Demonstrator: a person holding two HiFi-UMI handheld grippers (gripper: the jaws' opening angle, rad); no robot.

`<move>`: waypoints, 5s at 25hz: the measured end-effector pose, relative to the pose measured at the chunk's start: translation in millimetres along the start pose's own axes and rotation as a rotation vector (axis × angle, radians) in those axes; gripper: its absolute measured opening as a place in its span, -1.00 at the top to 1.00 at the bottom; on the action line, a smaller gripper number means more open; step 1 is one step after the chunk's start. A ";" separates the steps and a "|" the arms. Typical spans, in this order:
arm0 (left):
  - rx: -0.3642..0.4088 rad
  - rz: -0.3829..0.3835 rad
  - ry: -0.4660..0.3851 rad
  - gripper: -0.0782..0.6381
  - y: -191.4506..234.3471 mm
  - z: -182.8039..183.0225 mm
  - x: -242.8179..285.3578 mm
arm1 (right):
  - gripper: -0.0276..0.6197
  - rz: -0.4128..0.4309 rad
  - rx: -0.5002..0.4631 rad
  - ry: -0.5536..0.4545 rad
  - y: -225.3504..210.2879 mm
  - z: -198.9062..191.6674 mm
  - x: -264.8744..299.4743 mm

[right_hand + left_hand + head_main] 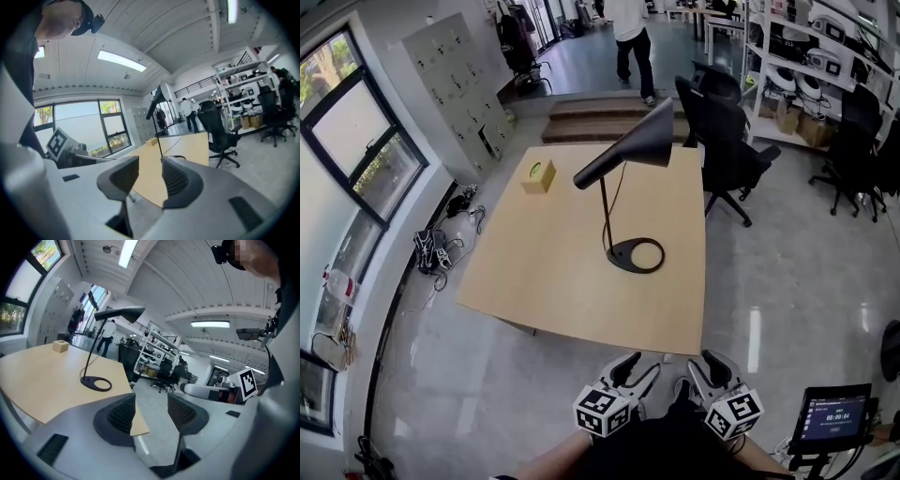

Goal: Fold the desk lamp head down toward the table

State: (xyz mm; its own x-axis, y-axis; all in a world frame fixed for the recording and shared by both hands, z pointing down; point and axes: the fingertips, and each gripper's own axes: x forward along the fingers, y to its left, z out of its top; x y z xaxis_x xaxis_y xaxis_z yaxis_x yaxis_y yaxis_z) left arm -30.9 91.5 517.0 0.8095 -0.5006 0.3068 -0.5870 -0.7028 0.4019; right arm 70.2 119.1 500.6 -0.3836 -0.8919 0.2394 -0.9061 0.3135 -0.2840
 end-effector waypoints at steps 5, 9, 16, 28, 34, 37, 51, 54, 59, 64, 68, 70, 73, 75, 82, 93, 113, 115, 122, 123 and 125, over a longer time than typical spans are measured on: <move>0.015 0.080 -0.051 0.16 2.6 26.3 31.8 | 0.43 0.080 -0.047 -0.025 -37.2 33.7 24.5; 0.032 0.121 -0.068 0.16 0.2 37.3 55.5 | 0.43 0.137 -0.071 -0.036 -62.4 53.8 41.5; 0.002 0.239 -0.110 0.16 8.0 47.8 70.2 | 0.43 0.247 -0.084 -0.059 -83.7 75.2 62.2; 0.007 0.370 -0.228 0.16 65.3 94.6 66.7 | 0.43 0.290 -0.145 -0.120 -104.5 129.0 116.1; 0.086 0.389 -0.289 0.16 109.3 142.5 57.8 | 0.43 0.296 -0.246 -0.192 -99.0 192.7 145.4; 0.145 0.403 -0.312 0.16 130.4 165.3 51.5 | 0.43 0.293 -0.271 -0.264 -96.5 240.0 151.1; 0.047 0.319 -0.559 0.16 240.4 307.5 51.9 | 0.43 0.287 -0.013 -0.521 -65.1 402.0 179.2; -0.023 0.312 -0.569 0.16 259.3 316.8 60.1 | 0.43 0.332 -0.017 -0.508 -56.4 405.6 188.0; -0.187 0.276 -0.613 0.16 275.0 319.4 70.5 | 0.43 0.387 -0.046 -0.485 -46.8 409.1 194.7; -0.465 0.149 -0.680 0.16 291.9 308.3 80.3 | 0.43 0.419 -0.033 -0.458 -44.7 402.7 206.7; -0.482 0.128 -0.683 0.16 293.9 311.6 81.9 | 0.69 0.428 -0.041 -0.439 -43.3 398.1 209.8; -0.478 0.115 -0.678 0.23 291.4 313.5 82.8 | 0.70 0.432 -0.044 -0.436 -43.1 398.0 209.2; -0.473 0.090 -0.672 0.30 288.9 314.3 81.5 | 0.71 0.436 -0.037 -0.434 -41.7 396.2 208.4; -0.469 0.074 -0.670 0.38 287.8 314.2 78.7 | 0.71 0.437 -0.028 -0.435 -39.2 393.1 207.8; -0.436 0.096 -0.662 0.44 283.7 324.6 84.9 | 0.73 0.435 0.028 -0.438 -60.9 389.0 207.0; -0.344 0.195 -0.640 0.45 281.1 334.9 79.1 | 0.77 0.409 0.081 -0.431 -86.2 360.2 202.2; -0.164 0.322 -0.594 0.45 274.2 353.1 60.4 | 0.78 0.365 0.182 -0.417 -107.8 314.1 199.8; -0.156 0.327 -0.595 0.45 273.5 353.6 58.7 | 0.78 0.367 0.199 -0.420 -110.3 306.9 199.6; -0.117 0.357 -0.592 0.45 268.1 363.5 54.0 | 0.80 0.373 0.349 -0.413 -123.6 279.8 203.2; -0.110 0.361 -0.592 0.45 267.1 365.6 53.3 | 0.80 0.370 0.362 -0.407 -125.3 275.4 204.0; -0.096 0.367 -0.593 0.45 265.0 369.9 51.7 | 0.80 0.364 0.386 -0.395 -128.1 266.3 206.0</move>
State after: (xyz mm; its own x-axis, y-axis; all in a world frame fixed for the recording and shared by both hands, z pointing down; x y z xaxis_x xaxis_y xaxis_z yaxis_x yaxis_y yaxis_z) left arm -139.2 -307.6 320.3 0.4140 -0.9072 -0.0743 -0.8001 -0.4016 0.4455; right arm 154.6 -191.6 339.1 -0.4923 -0.8267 -0.2723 -0.5738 0.5435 -0.6126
